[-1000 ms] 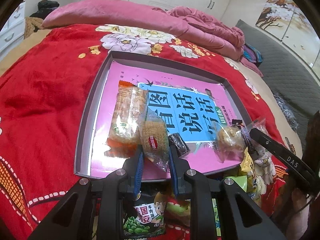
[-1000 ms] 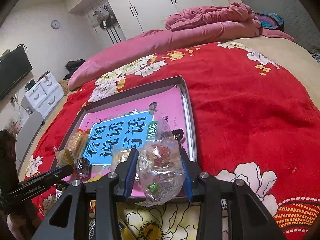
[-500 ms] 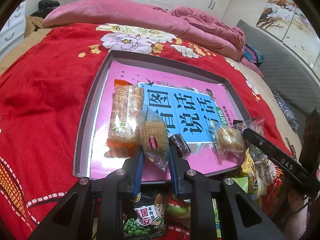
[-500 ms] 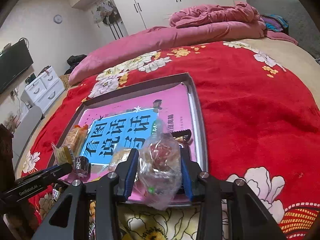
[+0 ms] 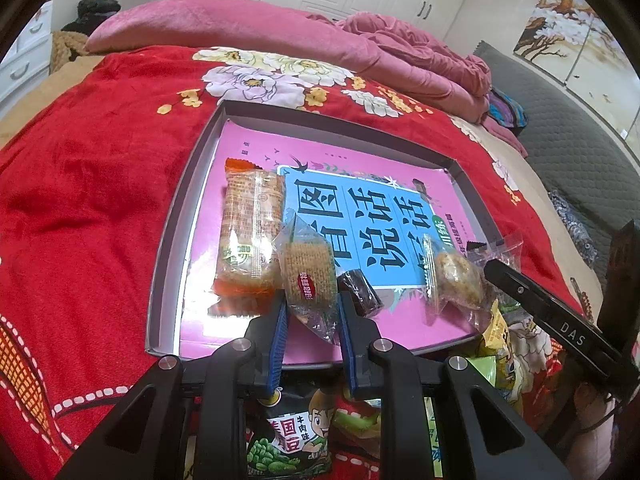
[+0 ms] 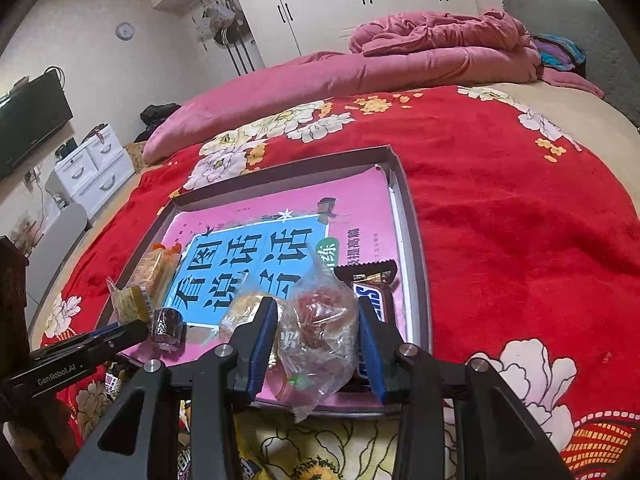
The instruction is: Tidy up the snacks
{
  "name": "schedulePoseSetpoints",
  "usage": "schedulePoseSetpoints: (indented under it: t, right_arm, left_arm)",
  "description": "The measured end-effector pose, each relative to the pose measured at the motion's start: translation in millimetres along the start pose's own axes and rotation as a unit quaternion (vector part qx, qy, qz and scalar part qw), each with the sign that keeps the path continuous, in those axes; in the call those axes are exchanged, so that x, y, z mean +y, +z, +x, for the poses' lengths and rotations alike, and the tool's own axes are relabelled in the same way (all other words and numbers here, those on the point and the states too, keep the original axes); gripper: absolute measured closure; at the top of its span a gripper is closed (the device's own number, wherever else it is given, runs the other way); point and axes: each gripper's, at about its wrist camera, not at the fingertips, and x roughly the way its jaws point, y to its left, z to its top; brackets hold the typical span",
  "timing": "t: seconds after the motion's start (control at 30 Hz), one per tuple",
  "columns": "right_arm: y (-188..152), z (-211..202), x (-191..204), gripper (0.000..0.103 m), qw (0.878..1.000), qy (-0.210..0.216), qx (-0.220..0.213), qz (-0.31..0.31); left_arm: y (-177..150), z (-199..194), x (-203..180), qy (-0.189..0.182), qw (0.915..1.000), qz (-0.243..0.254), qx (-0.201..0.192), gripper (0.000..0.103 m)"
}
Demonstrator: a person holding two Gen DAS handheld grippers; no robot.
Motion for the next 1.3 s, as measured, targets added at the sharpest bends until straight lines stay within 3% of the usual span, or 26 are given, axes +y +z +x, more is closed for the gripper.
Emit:
schedulePoseSetpoints:
  t: [0.73, 1.0, 1.3]
  right_arm:
    - [-1, -25, -17, 0.057, 1.000, -0.003, -0.022, 0.022]
    - [-3, -24, -6, 0.057, 1.000, 0.010, -0.016, 0.002]
    - [-5, -20, 5, 0.054, 1.000, 0.022, -0.008, -0.014]
  left_arm:
    - [1, -1, 5, -0.003, 0.9999, -0.013, -0.002, 0.078]
    - [0, -1, 5, -0.002, 0.9999, -0.015, 0.000, 0.076]
    - [1, -5, 7, -0.002, 0.9999, -0.017, 0.001, 0.068]
